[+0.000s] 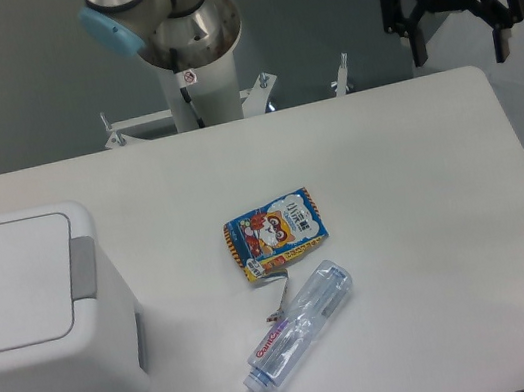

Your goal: Open the trash can

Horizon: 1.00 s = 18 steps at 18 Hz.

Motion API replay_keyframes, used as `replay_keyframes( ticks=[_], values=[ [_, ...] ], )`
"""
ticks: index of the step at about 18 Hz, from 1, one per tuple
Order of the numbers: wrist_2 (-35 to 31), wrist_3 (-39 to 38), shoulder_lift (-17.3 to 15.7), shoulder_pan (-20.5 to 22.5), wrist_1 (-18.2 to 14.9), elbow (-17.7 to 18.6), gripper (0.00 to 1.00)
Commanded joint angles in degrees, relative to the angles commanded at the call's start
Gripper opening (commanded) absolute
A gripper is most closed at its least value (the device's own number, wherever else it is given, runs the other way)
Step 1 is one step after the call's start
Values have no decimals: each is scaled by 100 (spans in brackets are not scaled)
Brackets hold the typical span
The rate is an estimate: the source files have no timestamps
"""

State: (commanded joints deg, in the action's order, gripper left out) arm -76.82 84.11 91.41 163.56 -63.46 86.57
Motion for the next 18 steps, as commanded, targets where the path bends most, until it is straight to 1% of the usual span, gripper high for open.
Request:
replay_keyframes(
  ticks=[4, 6, 7, 9, 12, 13, 15, 18],
  values=[
    [9, -9, -9, 0, 0, 0, 100],
    [26, -236, 0, -9, 0, -17, 100],
    [35, -481, 0, -9, 0, -17, 100],
    [96, -1078, 44, -218, 0, -87, 100],
    [97, -2562, 184, -509, 26, -281, 100],
    [97, -2897, 228, -623, 131, -333, 100],
    [79, -3242, 281, -851, 350, -325, 100],
    [70, -3567, 281, -1054, 369, -325, 100]
  ],
)
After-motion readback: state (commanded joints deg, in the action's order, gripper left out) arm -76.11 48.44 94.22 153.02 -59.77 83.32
